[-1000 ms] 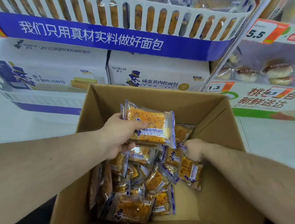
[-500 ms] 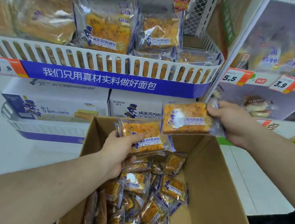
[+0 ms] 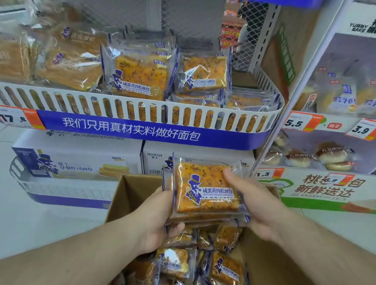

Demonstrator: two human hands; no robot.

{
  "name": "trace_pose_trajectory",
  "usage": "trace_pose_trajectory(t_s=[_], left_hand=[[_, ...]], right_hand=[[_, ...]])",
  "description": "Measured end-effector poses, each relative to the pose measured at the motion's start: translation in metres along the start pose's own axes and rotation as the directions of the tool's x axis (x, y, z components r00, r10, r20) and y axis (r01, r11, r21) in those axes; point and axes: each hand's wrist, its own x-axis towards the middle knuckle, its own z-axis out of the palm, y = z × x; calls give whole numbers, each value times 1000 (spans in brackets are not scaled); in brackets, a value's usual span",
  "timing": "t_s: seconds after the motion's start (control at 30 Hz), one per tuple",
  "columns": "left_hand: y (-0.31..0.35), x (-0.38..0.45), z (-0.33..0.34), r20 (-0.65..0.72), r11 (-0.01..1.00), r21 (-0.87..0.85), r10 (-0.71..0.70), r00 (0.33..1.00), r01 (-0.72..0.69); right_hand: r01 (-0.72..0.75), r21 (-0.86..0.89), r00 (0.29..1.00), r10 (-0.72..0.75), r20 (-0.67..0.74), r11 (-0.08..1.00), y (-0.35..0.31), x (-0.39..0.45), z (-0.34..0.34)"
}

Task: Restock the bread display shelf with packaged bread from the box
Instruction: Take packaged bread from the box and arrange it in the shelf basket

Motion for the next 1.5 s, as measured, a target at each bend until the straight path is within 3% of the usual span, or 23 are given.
trace_pose_trajectory(t_s=[0.1, 0.27, 0.33, 0.43, 0.5, 0.6, 0.77, 0.9, 1.0, 1.07, 1.1, 1.17, 1.23, 1.27, 1.37, 1.43, 1.5], left_hand=[[12, 3, 7, -20, 998, -41, 49, 999, -50], [27, -11, 7, 135, 968, 233, 66, 989, -96], [30, -8, 7, 88, 943, 325, 53, 995, -79], [30, -6, -6, 101, 938, 321, 101, 990, -128], [44, -10, -1, 108, 931, 328, 133, 985, -161], [74, -21, 15, 173, 882, 362, 253, 952, -301], [156, -30, 54, 177, 735, 426, 504, 845, -528], [195, -16, 74, 140, 622, 521, 614, 777, -585], [205, 6, 75, 43, 589, 582, 667, 744, -561], [202, 18, 70, -17, 475, 696, 760, 649, -538], [198, 23, 68, -21, 365, 779, 828, 561, -510], [189, 31, 63, 84, 82, 895, 935, 345, -438], [187, 37, 60, 253, -181, 931, 946, 203, -317], [187, 39, 58, 316, -269, 935, 929, 194, -232], [186, 42, 52, 402, -408, 912, 862, 308, -47], [182, 44, 49, 410, -443, 897, 831, 376, 1], [178, 44, 45, 403, -449, 893, 825, 395, 27]], right_hand=[[5, 22, 1000, -5, 3, 1000, 6, 1, 0], [66, -8, 998, -66, -22, 998, 6, -2, 3], [63, -8, 998, -64, -26, 998, 4, -4, 3], [8, 60, 999, -11, 49, 998, 1, -5, 2], [21, -10, 998, -20, 58, 1000, -6, -8, 2], [232, -117, 973, -230, 30, 966, -40, -15, -2], [506, -197, 855, -518, -12, 840, -126, -8, -14], [606, -276, 776, -630, 2, 746, -178, 30, -24], [600, -344, 773, -634, 18, 722, -190, 64, -27], [590, -378, 775, -632, 18, 713, -189, 85, -23], [585, -395, 777, -629, 22, 708, -188, 94, -20], [580, -412, 780, -624, 34, 703, -185, 111, -16], [572, -422, 790, -612, 51, 703, -183, 119, -11], [560, -430, 803, -592, 72, 708, -183, 121, -10], [495, -559, 841, -528, 117, 665, -179, 115, -2], [467, -620, 849, -516, 115, 631, -181, 111, 0], [472, -637, 839, -533, 112, 609, -183, 105, 0]])
